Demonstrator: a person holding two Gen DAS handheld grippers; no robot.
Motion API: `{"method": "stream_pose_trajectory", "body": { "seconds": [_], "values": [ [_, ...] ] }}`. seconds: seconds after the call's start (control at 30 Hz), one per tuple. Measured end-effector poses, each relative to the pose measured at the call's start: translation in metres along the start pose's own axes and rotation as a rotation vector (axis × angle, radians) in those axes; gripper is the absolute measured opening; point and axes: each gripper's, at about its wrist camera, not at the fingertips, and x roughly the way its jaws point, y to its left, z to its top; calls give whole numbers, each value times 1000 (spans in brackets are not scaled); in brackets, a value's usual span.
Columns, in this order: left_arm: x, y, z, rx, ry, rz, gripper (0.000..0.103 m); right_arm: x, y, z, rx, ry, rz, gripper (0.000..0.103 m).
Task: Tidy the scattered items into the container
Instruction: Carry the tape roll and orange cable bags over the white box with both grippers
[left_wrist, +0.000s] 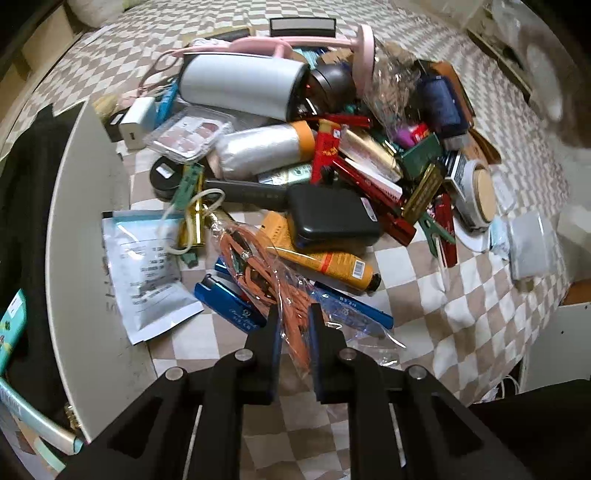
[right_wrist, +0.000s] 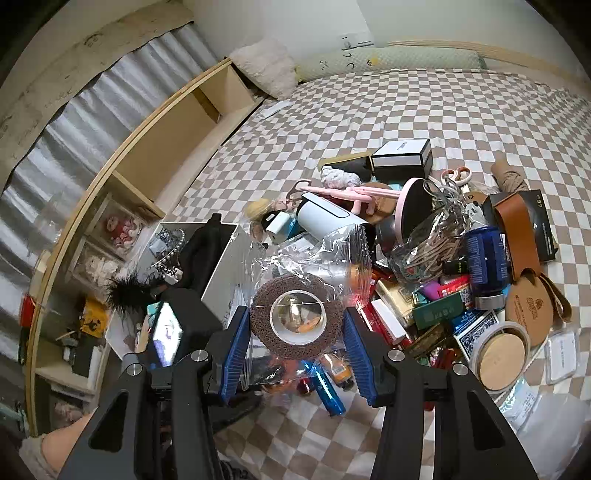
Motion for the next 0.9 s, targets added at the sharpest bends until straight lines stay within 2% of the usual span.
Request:
{"method": "stream_pose_trajectory", "body": {
  "seconds": [0.43,0.73,0.9],
  "values": [
    [-50,20,15,-98,-144,-115,13,0,-4,5,34,-13,1,51],
    [-112,43,11,-143,-334,-116,13,6,5,9,27,-17,10,51],
    [-139,55,5,-158,-422,-87,13,11,18,11,13,-17,24,51]
  ]
}}
